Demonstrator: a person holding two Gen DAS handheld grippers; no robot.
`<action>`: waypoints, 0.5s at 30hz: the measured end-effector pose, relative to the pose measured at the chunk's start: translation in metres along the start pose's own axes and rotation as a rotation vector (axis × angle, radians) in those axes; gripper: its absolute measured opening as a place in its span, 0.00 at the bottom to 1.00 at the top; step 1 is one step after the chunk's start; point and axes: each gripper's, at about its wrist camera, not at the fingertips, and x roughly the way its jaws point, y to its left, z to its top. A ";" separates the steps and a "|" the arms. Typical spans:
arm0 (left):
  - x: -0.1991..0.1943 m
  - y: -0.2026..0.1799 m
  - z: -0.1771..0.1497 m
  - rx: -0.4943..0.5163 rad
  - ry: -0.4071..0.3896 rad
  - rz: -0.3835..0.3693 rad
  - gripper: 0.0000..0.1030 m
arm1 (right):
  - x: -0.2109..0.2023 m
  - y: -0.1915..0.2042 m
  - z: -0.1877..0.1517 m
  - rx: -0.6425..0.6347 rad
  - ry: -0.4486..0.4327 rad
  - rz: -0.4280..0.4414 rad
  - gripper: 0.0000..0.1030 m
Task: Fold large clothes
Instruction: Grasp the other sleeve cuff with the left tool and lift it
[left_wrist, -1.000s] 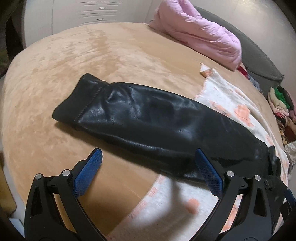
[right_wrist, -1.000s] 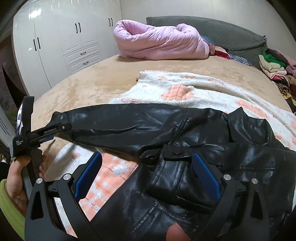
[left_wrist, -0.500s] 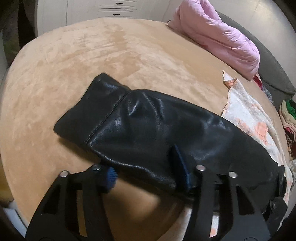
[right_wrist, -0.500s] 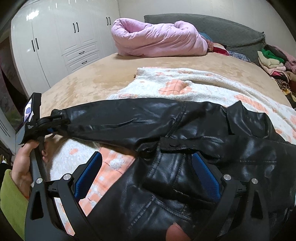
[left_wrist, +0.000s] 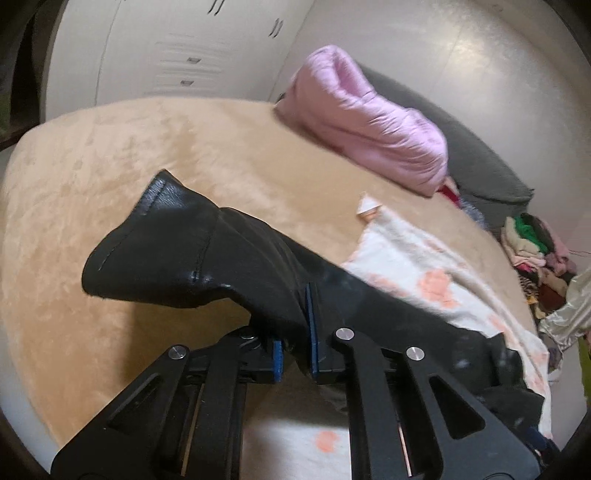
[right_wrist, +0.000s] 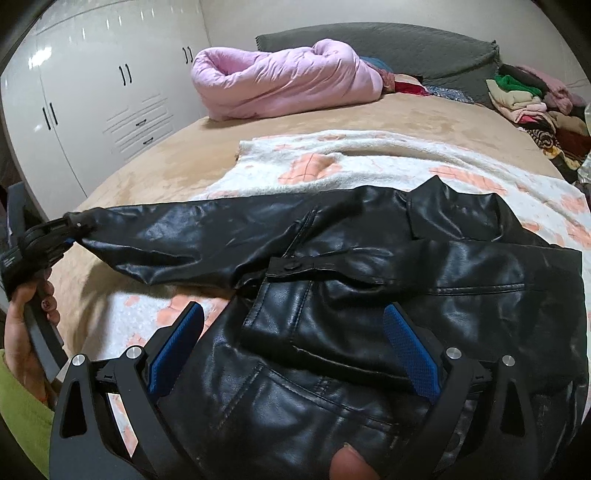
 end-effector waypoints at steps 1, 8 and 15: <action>-0.006 -0.009 0.001 0.026 -0.015 -0.005 0.03 | -0.002 -0.002 0.000 0.003 -0.004 0.001 0.94; -0.032 -0.061 0.001 0.121 -0.055 -0.096 0.01 | -0.023 -0.023 -0.002 0.039 -0.037 -0.016 0.94; -0.053 -0.113 -0.003 0.213 -0.070 -0.181 0.00 | -0.050 -0.055 -0.004 0.102 -0.091 -0.041 0.94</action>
